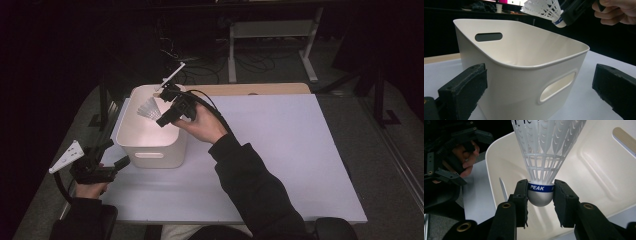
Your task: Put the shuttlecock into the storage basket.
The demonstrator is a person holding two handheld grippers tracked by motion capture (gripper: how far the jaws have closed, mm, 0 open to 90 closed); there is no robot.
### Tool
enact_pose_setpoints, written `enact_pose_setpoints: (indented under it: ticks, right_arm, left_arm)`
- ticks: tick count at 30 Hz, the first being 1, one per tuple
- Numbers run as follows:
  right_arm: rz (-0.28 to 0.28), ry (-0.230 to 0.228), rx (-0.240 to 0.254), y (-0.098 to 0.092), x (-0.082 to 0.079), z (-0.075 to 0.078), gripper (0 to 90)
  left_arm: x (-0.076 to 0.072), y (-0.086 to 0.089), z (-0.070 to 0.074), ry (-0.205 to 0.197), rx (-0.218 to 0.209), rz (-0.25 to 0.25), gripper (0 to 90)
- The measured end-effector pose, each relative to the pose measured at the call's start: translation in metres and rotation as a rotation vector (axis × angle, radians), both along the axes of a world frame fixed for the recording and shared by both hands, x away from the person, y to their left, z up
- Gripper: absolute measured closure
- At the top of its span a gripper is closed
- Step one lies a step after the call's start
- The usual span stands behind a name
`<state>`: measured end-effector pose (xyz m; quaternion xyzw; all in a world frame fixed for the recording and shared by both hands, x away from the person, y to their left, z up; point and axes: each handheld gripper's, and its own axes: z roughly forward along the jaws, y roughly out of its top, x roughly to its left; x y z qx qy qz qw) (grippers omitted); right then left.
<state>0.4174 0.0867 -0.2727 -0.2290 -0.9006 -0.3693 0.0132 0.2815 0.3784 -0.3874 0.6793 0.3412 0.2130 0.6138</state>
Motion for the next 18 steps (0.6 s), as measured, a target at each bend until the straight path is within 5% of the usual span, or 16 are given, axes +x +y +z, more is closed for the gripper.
enact_pose_setpoints:
  ticks: [18]
  right_arm:
    - [0.012,0.022,-0.053,0.014,0.004,-0.018,63.9]
  left_arm:
    - [0.0,0.0,0.0,0.002,-0.001,-0.001,0.0]
